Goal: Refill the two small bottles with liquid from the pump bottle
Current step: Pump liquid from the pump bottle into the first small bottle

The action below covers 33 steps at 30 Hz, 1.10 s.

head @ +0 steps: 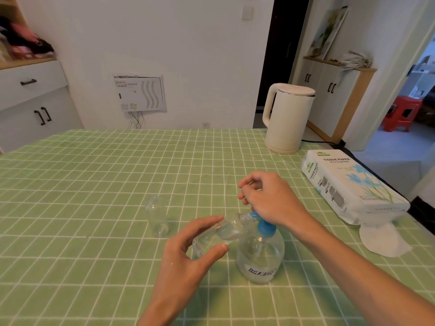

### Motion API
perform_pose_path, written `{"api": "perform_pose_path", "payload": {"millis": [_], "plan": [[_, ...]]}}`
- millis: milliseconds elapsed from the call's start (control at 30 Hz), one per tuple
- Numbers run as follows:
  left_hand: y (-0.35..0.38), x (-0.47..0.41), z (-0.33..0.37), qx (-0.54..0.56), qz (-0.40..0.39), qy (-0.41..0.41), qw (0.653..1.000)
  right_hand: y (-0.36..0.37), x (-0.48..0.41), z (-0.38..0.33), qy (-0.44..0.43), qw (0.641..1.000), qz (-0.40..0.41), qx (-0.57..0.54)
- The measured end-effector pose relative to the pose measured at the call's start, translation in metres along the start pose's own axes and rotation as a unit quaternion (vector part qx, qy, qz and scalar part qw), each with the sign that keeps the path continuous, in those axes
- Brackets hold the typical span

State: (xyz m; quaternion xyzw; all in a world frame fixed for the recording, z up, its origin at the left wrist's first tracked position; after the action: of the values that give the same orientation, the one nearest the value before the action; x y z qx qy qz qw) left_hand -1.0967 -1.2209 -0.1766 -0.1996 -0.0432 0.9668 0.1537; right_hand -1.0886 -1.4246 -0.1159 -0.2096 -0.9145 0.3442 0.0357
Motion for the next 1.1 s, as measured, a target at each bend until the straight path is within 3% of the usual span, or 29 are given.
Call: {"api": "perform_pose_path", "payload": {"millis": [200,567,767,1100], "plan": [[0.001,0.0,-0.002,-0.003,0.0,-0.004,1.0,0.006,-0.002,0.012,0.018,0.999,-0.007,-0.043],[0.004,0.003,-0.008,-0.006,-0.002,-0.019,1.0,0.007,0.001,0.019,0.034,0.999,-0.004,-0.022],[0.001,0.002,-0.006,-0.004,0.0,-0.016,1.0,-0.006,0.003,-0.003,-0.001,0.999,0.012,0.042],[0.005,0.002,-0.007,-0.008,-0.003,-0.019,1.0,0.007,0.002,0.02,0.044,0.999,-0.002,0.019]]}}
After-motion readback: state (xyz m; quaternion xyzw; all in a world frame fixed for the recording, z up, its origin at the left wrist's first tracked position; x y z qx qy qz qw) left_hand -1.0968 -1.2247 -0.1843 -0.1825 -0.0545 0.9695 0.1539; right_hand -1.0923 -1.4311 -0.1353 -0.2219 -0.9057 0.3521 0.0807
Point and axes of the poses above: each hand's wrist, its own x-axis away from the middle knuckle, its own y-axis out of the palm, z = x × y, the point moved 10 cm from there along -x, towards the middle knuckle, and after that the axes turned 3 degrees about z, right-handed, at the moved point
